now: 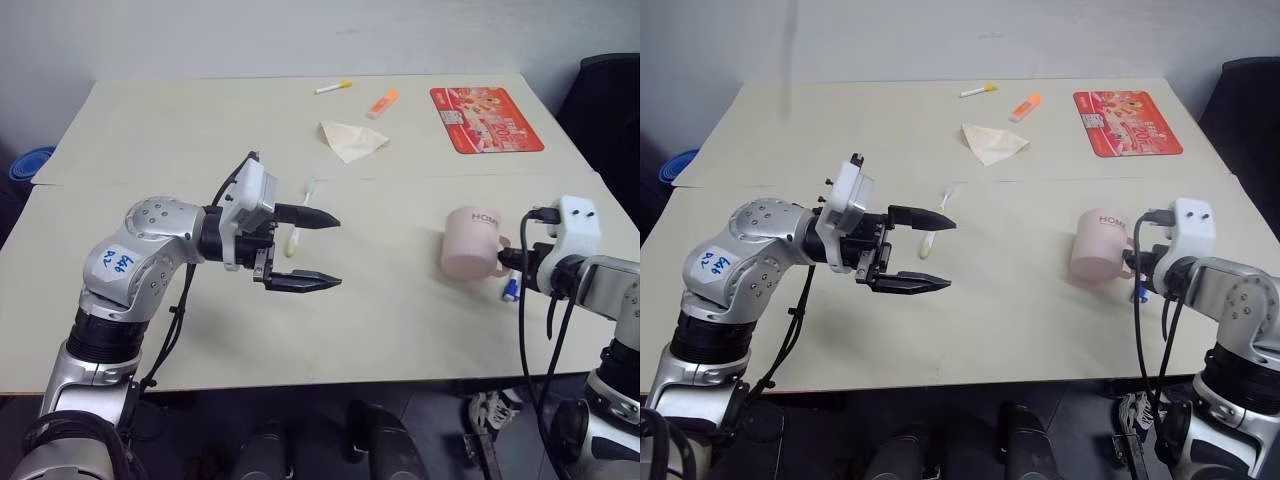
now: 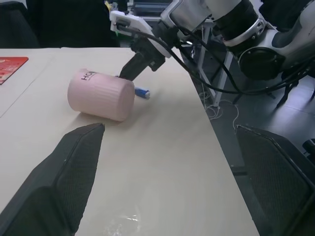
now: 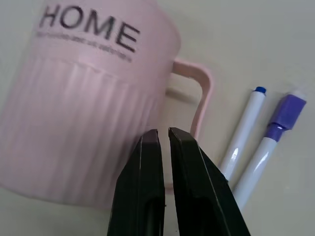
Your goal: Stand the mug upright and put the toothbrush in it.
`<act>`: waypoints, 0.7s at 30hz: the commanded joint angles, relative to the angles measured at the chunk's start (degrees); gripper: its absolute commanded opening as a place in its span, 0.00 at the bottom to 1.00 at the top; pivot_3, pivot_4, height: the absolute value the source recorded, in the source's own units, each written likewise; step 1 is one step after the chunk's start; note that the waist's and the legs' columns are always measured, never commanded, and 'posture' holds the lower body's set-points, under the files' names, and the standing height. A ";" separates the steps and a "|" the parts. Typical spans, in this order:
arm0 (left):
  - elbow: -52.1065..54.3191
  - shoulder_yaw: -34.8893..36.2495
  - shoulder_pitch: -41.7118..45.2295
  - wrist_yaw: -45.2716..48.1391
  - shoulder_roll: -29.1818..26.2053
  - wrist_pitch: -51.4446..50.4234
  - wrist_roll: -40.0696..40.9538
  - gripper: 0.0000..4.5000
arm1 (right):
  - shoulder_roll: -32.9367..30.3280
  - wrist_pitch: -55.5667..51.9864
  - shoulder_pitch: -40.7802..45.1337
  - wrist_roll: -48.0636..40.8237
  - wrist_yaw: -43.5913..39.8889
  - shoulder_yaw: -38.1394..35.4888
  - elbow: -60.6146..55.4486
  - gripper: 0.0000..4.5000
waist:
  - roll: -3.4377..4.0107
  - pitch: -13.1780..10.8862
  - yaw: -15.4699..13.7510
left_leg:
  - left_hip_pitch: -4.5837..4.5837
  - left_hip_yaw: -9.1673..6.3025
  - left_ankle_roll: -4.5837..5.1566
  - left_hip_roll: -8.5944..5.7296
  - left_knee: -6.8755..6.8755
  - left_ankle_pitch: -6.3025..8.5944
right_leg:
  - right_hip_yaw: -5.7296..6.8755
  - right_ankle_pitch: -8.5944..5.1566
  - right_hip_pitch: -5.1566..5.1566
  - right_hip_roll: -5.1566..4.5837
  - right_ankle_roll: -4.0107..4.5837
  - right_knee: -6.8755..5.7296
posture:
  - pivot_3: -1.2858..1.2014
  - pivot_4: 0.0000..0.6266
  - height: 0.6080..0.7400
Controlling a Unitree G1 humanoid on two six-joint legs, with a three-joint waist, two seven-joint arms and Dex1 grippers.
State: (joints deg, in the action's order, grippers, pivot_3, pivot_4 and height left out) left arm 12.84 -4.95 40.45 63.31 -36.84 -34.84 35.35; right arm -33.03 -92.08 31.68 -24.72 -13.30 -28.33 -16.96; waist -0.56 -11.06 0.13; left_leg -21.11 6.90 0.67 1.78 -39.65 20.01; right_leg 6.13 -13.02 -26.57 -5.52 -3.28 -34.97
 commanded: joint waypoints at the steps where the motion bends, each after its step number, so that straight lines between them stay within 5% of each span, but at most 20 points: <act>1: 2.10 1.58 0.39 -0.47 -0.52 0.15 0.30 1.00 | -1.00 3.15 0.38 1.07 -0.21 1.73 0.86 0.07 | 0.00 0.00 -0.01 | 0.00 0.00 0.00 0.00 0.00 0.00 | 0.00 0.00 0.00 0.00 0.00 0.00 | 0.52 0.24 1.00; 4: 2.56 1.85 -0.07 -0.77 -0.67 -0.01 0.40 1.00 | -2.12 4.44 0.25 1.36 -0.95 2.92 0.93 0.19 | 0.00 0.00 0.00 | 0.00 0.00 0.00 0.00 0.00 0.00 | 0.00 0.00 0.00 0.00 0.00 0.00 | 0.52 0.24 1.00; 11: 2.75 2.15 -0.61 -1.19 -0.74 0.07 0.35 1.00 | -4.98 5.92 0.32 1.55 -2.62 5.80 0.70 0.71 | 0.00 0.00 -0.01 | 0.01 0.00 0.00 0.01 -0.01 0.00 | 0.01 0.00 0.00 0.00 0.00 0.00 | 0.52 0.24 1.00; 21: 2.14 2.01 -0.48 -1.35 -0.51 1.02 -0.13 1.00 | -7.90 8.33 4.22 2.34 -3.23 5.86 5.49 0.71 | 0.00 0.00 -0.02 | 0.00 0.00 0.00 0.00 -0.01 0.00 | 0.02 0.00 0.00 0.01 0.00 0.01 | 0.52 0.24 1.00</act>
State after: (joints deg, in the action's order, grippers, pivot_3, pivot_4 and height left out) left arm 13.61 -4.40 39.75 62.01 -37.00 -34.85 35.33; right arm -40.11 -84.93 35.51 -22.96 -16.22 -21.64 -12.22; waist -0.56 -11.06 0.11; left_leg -21.11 6.91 0.67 1.78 -39.66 20.02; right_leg 6.16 -13.02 -26.57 -5.51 -3.29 -34.95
